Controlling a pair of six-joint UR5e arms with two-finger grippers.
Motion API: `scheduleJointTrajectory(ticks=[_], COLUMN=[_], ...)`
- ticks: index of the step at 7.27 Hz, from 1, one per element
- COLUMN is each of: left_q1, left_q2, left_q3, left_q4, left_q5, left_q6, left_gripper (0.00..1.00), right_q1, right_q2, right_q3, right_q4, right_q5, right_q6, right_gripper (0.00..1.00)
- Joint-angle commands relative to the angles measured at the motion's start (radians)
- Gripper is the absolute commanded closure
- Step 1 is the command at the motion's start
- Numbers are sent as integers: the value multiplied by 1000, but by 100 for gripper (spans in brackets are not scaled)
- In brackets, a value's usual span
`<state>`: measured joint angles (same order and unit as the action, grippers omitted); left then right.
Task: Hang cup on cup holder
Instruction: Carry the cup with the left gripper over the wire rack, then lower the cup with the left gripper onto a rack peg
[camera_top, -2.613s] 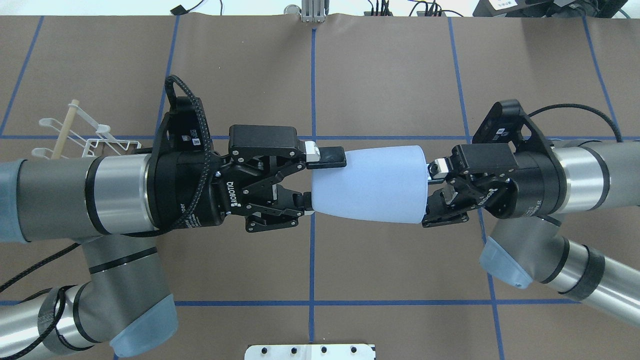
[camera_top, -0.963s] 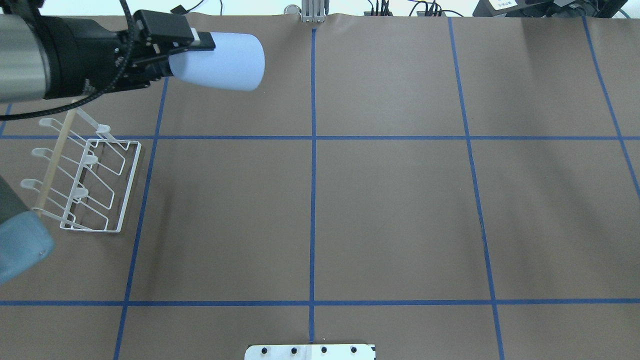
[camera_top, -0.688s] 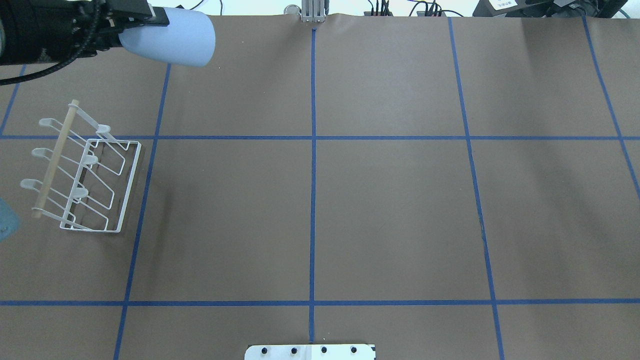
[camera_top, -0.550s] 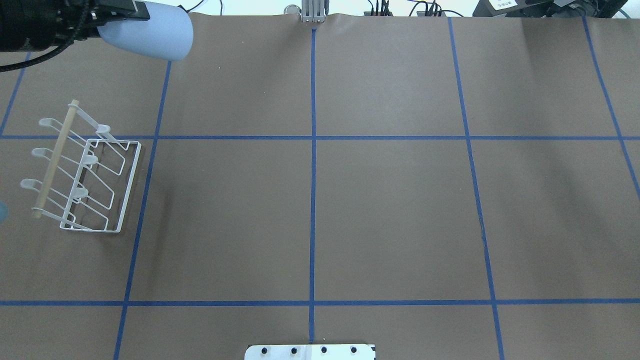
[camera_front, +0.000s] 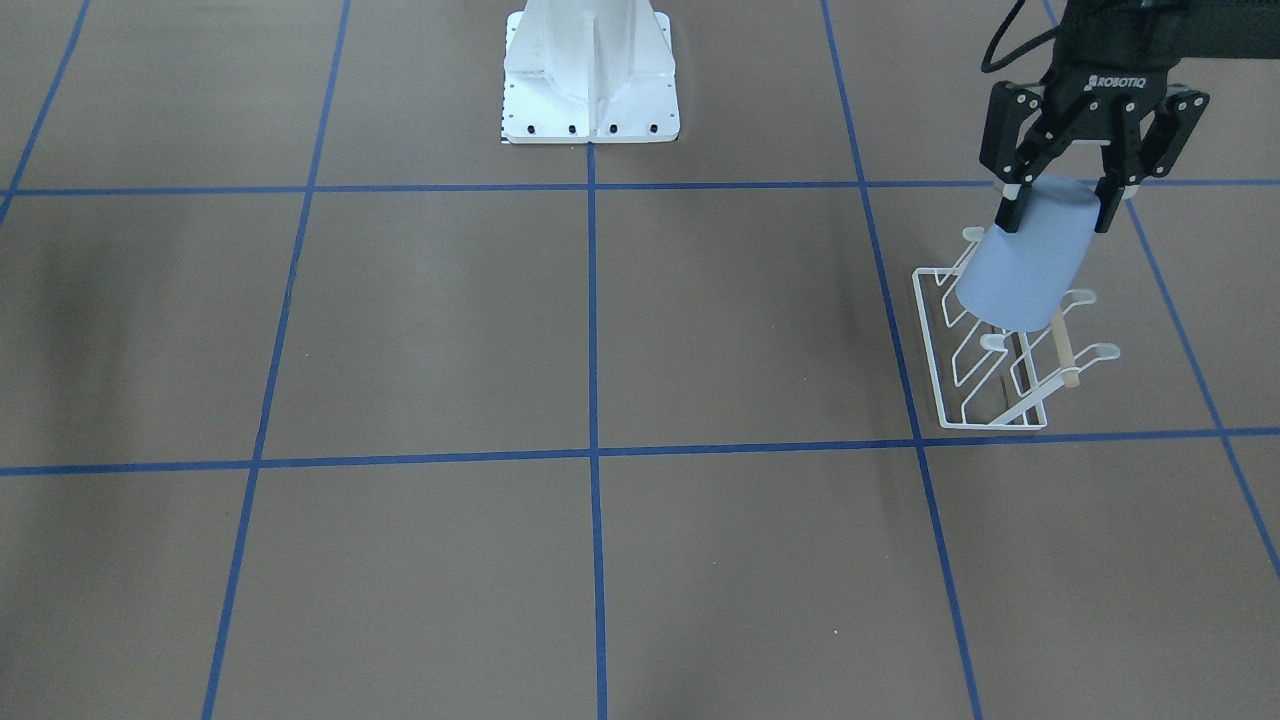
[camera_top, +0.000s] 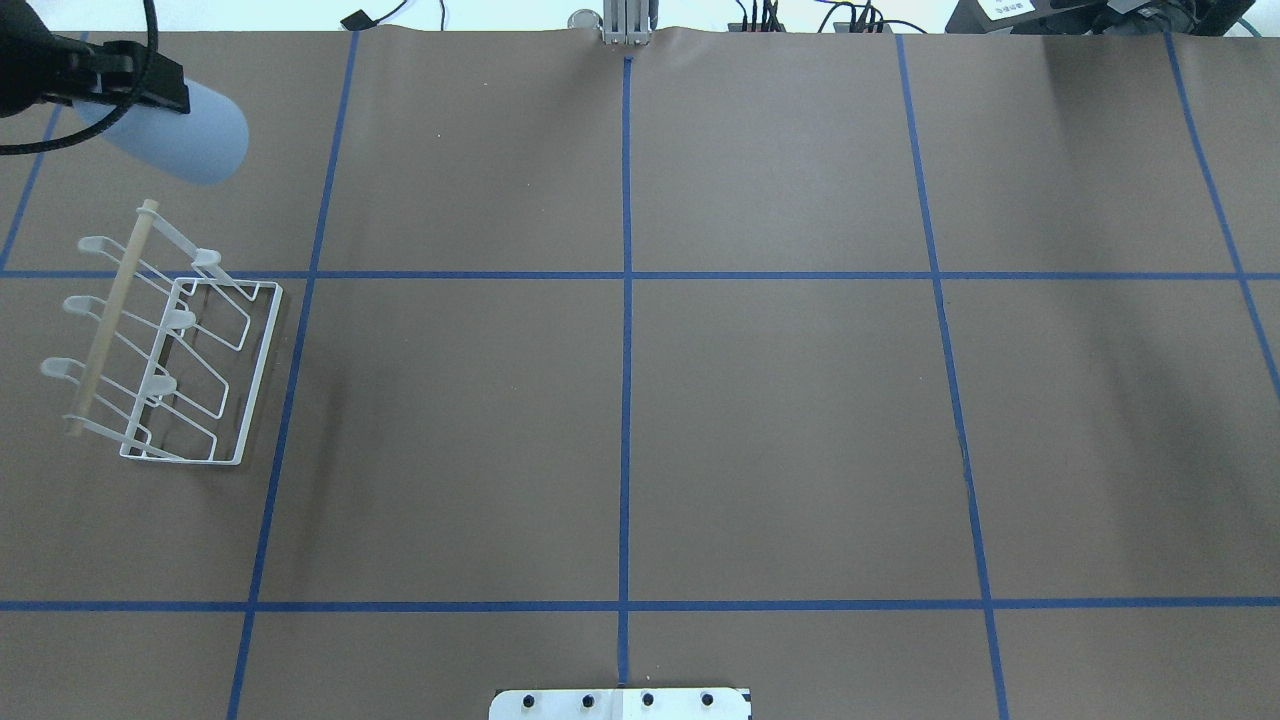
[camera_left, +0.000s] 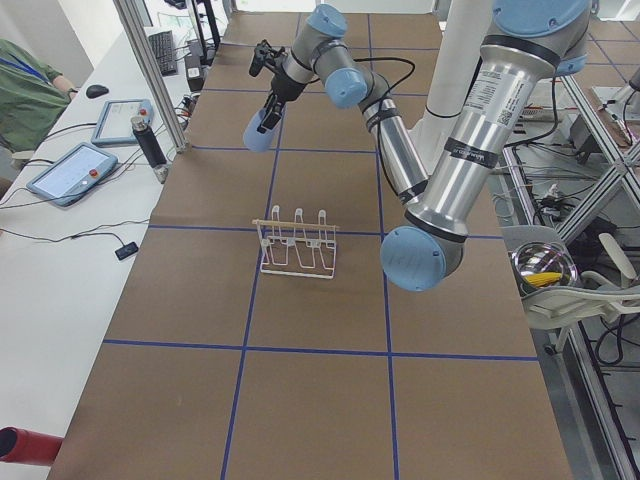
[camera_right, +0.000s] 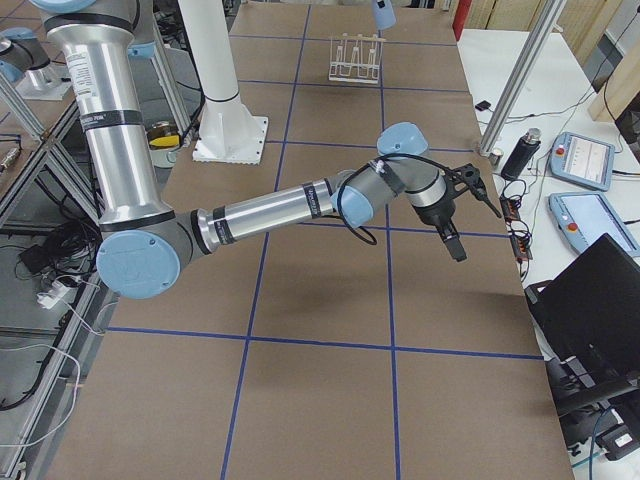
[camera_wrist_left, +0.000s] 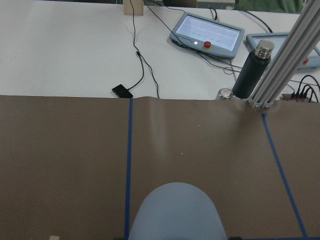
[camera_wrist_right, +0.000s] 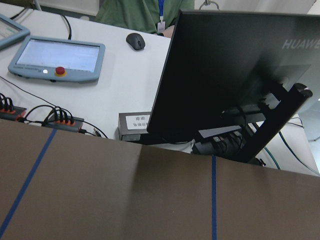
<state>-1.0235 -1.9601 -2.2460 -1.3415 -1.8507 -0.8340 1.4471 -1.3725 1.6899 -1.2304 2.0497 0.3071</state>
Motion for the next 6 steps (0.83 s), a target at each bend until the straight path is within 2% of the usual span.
scheduleJointTrajectory(ticks=[1, 2, 3, 6], left_q1=[2, -1, -3, -6], left_q2=[-8, -11, -13, -26], left_q3=[57, 112, 153, 245], left_q4=[123, 122, 122, 113], left_q5=[-68, -134, -159, -173], left_q6=[73, 76, 107, 150], left_gripper=[100, 100, 100, 100], right_q1=[15, 15, 10, -5], right_q2=[58, 126, 154, 121], right_q3=[-15, -12, -6, -15], right_q4=[-348, -541, -646, -653], right_q5=[88, 127, 129, 129], right_q6=[-216, -270, -275, -276], right_gripper=[0, 0, 0, 0])
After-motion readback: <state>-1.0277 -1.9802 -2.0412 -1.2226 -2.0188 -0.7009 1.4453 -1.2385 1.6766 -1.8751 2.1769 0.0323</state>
